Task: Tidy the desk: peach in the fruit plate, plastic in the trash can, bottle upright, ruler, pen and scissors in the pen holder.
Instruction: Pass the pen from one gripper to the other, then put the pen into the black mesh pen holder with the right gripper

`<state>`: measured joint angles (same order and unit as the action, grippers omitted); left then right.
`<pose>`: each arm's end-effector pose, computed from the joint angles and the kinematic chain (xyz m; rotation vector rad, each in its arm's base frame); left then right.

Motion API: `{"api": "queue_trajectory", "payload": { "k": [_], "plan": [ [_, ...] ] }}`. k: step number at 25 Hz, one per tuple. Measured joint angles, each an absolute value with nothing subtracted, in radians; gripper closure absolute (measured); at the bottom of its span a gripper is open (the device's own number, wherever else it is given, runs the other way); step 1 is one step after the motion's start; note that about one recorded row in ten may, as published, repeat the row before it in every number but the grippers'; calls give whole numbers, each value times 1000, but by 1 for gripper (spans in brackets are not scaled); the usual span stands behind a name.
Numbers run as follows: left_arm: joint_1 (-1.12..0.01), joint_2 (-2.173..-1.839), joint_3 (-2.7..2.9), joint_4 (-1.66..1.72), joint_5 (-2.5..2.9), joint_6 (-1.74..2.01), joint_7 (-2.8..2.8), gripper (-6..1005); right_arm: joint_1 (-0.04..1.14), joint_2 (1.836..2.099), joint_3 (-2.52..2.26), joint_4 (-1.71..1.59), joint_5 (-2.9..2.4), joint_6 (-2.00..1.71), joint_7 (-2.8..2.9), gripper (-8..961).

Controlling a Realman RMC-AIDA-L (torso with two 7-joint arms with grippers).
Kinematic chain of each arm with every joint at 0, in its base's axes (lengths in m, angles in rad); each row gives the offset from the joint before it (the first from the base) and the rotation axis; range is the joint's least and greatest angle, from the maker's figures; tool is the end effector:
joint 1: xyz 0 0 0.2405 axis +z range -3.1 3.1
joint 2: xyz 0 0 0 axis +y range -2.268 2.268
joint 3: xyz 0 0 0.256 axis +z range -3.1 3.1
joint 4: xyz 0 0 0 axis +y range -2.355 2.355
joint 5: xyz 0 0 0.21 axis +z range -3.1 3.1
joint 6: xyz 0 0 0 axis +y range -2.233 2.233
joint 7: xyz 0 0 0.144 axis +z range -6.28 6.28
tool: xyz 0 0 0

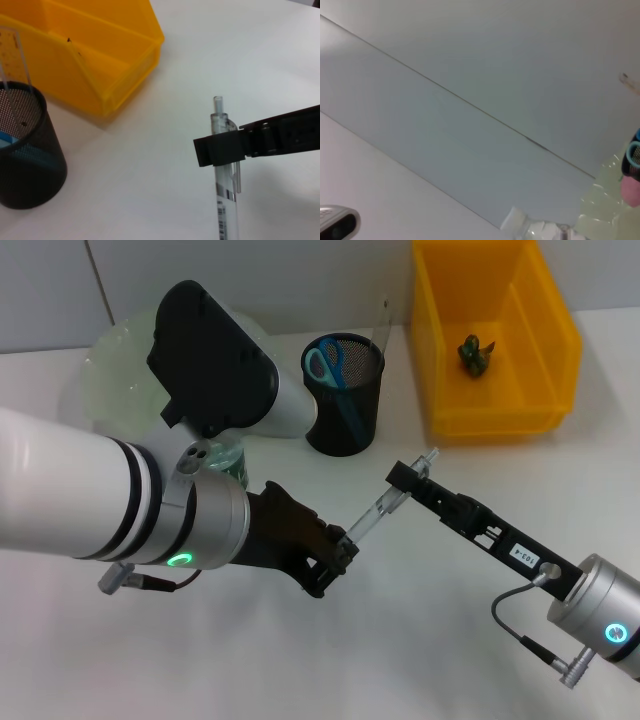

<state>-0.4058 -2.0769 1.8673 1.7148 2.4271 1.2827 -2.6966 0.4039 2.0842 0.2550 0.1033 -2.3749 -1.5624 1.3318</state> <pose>-0.0980 0.2874 -0.0591 -2.7930 -0.5296 0.1460 0.2712 0.2553 -0.0665 -2.0139 1.4658 1.5648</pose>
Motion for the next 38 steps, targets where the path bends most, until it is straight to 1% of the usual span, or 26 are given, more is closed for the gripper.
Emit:
{"api": "queue_trajectory", "payload": {
  "k": [2,13,16,17,18,21,24,25,26,27,28,30,31,32,33,34,35,38],
  "plan": [
    [-406,-2077,1867,1714,2426,1280,-2697,859,403,2084,256,103,-2375,-1566,1330,814],
    [-397,-2075,1869,1724,2405,1266,-2682,716,390,2085,267,97,-2367,-1568,1321,815],
    [-374,-2072,1857,1737,2369,1233,-2637,512,385,2084,300,78,-2367,-1566,1302,814],
    [-329,-2071,1846,1753,2320,1182,-2555,444,383,2084,317,72,-2367,-1567,1286,813],
    [-329,-2071,1846,1753,2320,1182,-2555,417,382,2082,339,65,-2367,-1570,1264,812],
    [-184,-2070,1828,1758,2100,1025,-2211,338,387,2079,401,39,-2367,-1591,1169,810],
    [-105,-2070,1809,1686,1876,960,-1917,258,417,2078,465,16,-2366,-1637,1020,807],
    [-78,-2070,1779,1587,1668,975,-1706,259,454,2076,510,7,-2365,-1655,911,806],
    [-78,-2070,1779,1587,1668,975,-1706,260,454,2076,510,7,-2365,-1655,911,805],
    [-73,-2068,1755,1514,1554,1008,-1598,261,489,2073,538,3,-2365,-1656,835,805],
    [-74,-2069,1732,1448,1445,1052,-1496,262,489,2073,538,3,-2365,-1656,835,804],
    [-111,-2068,1646,1144,1149,1283,-1182,264,551,2071,560,-8,-2365,-1642,731,802],
    [-111,-2068,1646,1144,1149,1283,-1182,265,551,2071,560,-8,-2365,-1642,731,801],
    [-133,-2068,1619,1029,1069,1383,-1091,266,590,2072,572,-15,-2363,-1611,664,800],
    [-133,-2068,1619,1029,1069,1383,-1091,267,590,2072,572,-15,-2363,-1611,664,799],
    [-188,-2068,1553,833,983,1532,-976,268,607,2074,579,-15,-2361,-1589,626,799],
    [-188,-2068,1553,833,983,1532,-976,268,632,2075,587,-11,-2356,-1553,569,798],
    [-236,-2068,1490,676,974,1616,-936,271,651,2076,591,4,-2352,-1525,506,795]
  ]
}}
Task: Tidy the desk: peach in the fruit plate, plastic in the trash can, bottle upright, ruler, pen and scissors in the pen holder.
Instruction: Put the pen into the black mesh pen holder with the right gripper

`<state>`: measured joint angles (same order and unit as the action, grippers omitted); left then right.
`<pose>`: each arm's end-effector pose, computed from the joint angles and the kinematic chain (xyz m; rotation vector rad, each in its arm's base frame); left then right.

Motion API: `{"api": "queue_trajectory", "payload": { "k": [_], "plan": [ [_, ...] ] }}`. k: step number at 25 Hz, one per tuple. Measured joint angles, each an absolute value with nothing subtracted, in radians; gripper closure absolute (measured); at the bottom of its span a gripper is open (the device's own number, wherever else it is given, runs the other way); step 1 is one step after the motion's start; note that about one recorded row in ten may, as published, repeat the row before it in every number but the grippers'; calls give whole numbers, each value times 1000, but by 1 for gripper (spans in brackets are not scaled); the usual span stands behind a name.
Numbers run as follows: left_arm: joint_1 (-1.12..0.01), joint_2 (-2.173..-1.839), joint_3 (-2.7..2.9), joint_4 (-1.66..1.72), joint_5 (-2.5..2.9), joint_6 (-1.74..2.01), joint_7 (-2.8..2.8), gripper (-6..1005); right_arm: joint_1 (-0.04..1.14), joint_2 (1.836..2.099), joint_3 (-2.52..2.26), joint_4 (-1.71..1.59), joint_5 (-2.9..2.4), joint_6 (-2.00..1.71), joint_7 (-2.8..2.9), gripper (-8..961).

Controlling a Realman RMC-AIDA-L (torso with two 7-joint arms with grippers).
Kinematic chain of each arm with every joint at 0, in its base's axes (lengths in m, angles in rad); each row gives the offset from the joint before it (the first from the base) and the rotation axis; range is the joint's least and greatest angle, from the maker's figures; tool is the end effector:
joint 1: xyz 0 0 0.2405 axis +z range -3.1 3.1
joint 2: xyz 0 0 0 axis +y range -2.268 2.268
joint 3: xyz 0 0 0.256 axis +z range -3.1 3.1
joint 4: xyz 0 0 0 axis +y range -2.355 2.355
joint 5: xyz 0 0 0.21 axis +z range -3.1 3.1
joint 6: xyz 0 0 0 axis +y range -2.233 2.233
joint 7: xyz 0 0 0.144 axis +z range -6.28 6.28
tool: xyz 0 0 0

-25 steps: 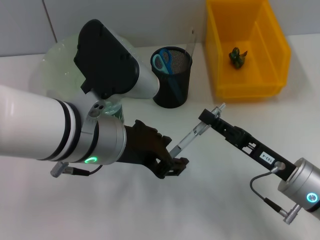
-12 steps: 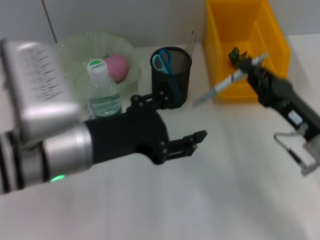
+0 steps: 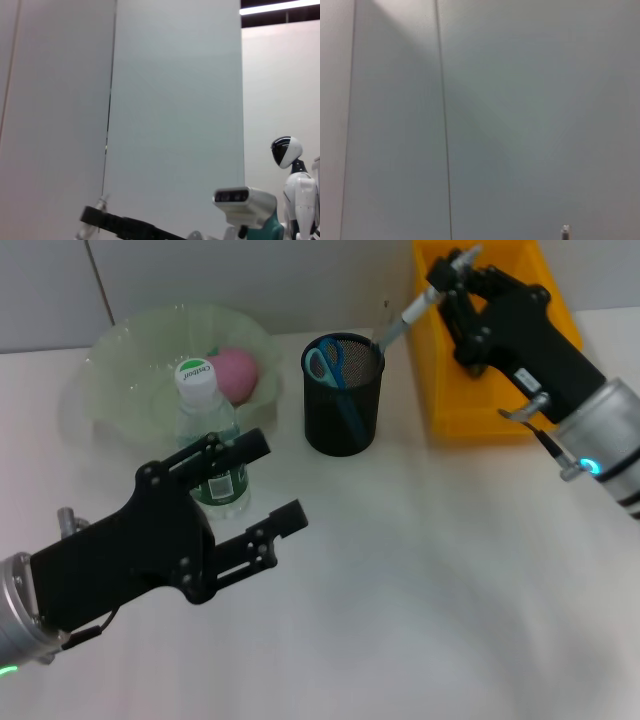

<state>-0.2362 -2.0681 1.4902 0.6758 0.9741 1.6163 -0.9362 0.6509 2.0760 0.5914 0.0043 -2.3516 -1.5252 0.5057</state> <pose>-0.2166 0.2571 -0.0240 -2.5090 -0.1698 -1.3754 0.2320 0.3550 -0.0124 -1.9099 0.2977 1.2149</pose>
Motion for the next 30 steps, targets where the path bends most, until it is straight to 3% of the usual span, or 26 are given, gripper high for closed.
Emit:
{"api": "queue_trajectory", "payload": {
  "k": [14,30],
  "plan": [
    [-251,-2060,1428,619,1114,1629,-878,277,722,2080,589,143,-2349,-1234,190,783],
    [-256,-2062,1338,597,1314,1597,-893,277,718,2084,578,209,-2374,-1102,198,769]
  ]
}}
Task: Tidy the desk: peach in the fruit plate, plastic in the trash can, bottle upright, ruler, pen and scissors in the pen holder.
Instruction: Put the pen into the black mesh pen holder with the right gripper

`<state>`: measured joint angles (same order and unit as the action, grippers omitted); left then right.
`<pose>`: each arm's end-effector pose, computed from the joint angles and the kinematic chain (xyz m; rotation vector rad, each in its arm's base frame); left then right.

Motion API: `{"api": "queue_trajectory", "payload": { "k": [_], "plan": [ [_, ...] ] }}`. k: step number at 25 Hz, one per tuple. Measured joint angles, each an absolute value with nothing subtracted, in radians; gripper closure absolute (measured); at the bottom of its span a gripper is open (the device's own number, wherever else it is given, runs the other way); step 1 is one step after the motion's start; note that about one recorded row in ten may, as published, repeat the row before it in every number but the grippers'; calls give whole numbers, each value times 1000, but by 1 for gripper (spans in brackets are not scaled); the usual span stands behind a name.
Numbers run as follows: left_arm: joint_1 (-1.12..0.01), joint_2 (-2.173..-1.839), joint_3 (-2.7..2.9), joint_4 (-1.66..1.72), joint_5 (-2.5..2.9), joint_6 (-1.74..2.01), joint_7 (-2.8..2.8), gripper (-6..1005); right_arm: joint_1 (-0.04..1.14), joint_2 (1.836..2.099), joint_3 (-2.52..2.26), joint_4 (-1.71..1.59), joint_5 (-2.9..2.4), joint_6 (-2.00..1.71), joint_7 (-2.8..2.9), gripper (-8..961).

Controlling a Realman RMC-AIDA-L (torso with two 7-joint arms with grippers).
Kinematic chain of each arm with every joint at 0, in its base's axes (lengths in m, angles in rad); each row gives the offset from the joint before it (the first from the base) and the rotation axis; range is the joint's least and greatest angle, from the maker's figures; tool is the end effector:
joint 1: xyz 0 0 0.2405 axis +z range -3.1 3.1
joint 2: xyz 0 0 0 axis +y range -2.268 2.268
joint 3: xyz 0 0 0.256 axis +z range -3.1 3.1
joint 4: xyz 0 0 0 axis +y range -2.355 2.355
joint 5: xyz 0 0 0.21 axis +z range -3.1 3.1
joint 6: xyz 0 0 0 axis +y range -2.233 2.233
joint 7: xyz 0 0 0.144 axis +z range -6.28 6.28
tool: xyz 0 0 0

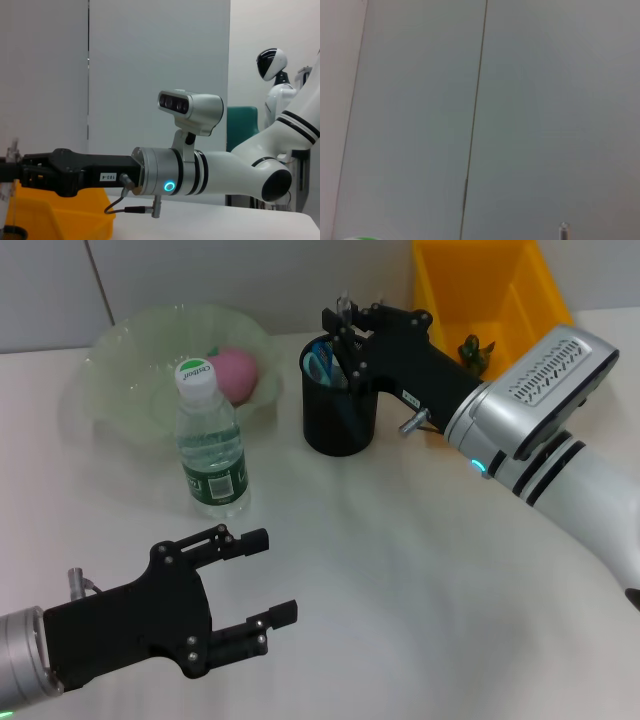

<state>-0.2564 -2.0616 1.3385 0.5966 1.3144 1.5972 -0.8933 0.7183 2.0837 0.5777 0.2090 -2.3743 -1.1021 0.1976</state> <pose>-0.2558 0.2471 -0.0407 -2.7068 -0.1740 -1.0582 0.2020 0.3828 -0.0730 -2.0606 0.2267 0.8675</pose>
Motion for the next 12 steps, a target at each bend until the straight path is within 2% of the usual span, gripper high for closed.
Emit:
{"api": "queue_trajectory", "payload": {
  "k": [12],
  "plan": [
    [-259,-2060,1346,595,1320,1586,-907,276,696,2085,588,232,-2374,-1074,243,759]
  ]
}}
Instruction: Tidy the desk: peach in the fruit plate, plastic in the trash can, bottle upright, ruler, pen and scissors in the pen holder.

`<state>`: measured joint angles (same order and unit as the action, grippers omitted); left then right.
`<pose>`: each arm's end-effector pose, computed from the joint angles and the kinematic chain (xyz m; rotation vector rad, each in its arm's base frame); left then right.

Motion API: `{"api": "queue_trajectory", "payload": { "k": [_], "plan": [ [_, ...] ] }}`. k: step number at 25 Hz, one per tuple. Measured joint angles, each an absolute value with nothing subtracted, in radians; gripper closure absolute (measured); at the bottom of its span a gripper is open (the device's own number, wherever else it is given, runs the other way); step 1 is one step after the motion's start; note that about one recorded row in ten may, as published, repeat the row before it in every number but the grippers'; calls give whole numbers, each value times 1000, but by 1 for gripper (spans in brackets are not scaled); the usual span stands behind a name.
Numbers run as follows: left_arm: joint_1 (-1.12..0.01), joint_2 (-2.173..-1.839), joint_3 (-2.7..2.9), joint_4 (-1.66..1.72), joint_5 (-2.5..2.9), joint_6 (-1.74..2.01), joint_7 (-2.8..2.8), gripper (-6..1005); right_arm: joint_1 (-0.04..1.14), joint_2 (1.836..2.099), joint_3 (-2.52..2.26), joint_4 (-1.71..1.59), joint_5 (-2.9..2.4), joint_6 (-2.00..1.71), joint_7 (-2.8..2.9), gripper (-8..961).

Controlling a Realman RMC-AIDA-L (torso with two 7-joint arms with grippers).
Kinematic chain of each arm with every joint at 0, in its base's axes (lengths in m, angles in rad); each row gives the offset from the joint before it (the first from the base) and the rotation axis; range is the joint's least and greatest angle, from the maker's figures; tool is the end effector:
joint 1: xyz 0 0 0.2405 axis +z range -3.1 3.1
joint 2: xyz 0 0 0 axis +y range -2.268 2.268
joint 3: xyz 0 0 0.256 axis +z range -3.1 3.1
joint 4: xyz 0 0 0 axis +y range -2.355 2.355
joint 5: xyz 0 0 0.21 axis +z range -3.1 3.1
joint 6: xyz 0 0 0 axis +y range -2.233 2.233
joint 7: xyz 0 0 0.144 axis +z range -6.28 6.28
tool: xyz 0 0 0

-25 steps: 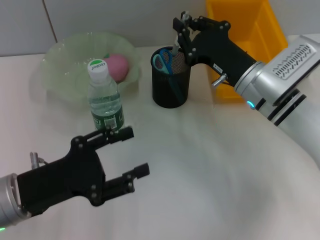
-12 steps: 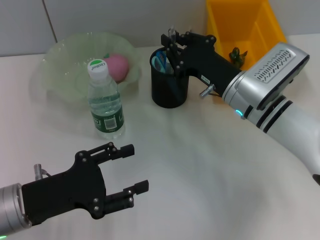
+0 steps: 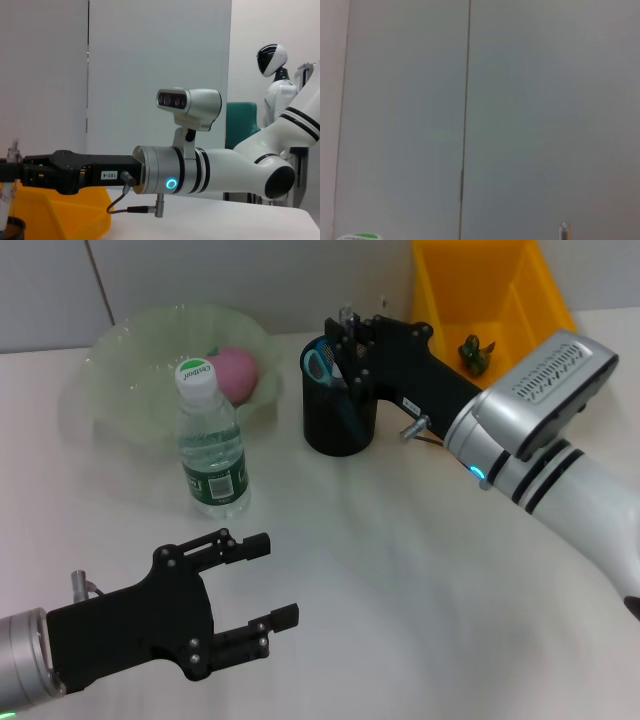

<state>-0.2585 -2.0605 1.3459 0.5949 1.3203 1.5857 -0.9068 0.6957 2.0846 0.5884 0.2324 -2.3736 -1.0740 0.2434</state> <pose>-0.2568 0.2473 -0.0427 -2.7202 -0.1953 -1.0431 0.2076 0.3791 -0.0765 -2.0553 0.3240 0.8829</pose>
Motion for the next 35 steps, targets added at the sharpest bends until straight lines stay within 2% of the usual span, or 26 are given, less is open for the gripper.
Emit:
{"api": "queue_trajectory", "payload": {
  "k": [9,14,15,16,17,18,20,23,25,31,34,35],
  "plan": [
    [-275,-2060,1330,595,1386,1574,-934,276,623,2077,587,245,-2377,-1187,251,751],
    [-278,-2059,1328,595,1396,1571,-938,276,558,2058,581,234,-2400,-1340,347,557],
    [-278,-2055,1328,596,1399,1571,-950,276,519,2034,581,220,-2438,-1449,442,518],
    [-278,-2055,1328,596,1399,1571,-950,276,519,2034,581,220,-2438,-1449,442,479],
    [-278,-2053,1328,597,1400,1571,-956,276,489,2008,581,189,-2486,-1564,550,439],
    [-279,-2050,1327,597,1404,1571,-962,276,489,2008,581,189,-2486,-1564,550,400],
    [-281,-2045,1324,602,1423,1570,-982,276,477,1974,578,49,-2619,-1757,721,321],
    [-285,-2041,1313,604,1440,1567,-991,276,496,1964,542,-115,-2729,-1878,795,203],
    [-294,-2040,1292,601,1467,1563,-1000,276,507,1969,422,-299,-2803,-1950,827,125],
    [-324,-2047,1206,596,1575,1550,-1048,276,472,1999,309,-379,-2805,-1929,842,130],
    [-333,-2055,1199,595,1612,1534,-1055,276,465,2023,295,-394,-2806,-1909,844,130],
    [-335,-2057,1199,595,1622,1525,-1059,276,465,2039,294,-412,-2806,-1905,845,130]
  ]
}}
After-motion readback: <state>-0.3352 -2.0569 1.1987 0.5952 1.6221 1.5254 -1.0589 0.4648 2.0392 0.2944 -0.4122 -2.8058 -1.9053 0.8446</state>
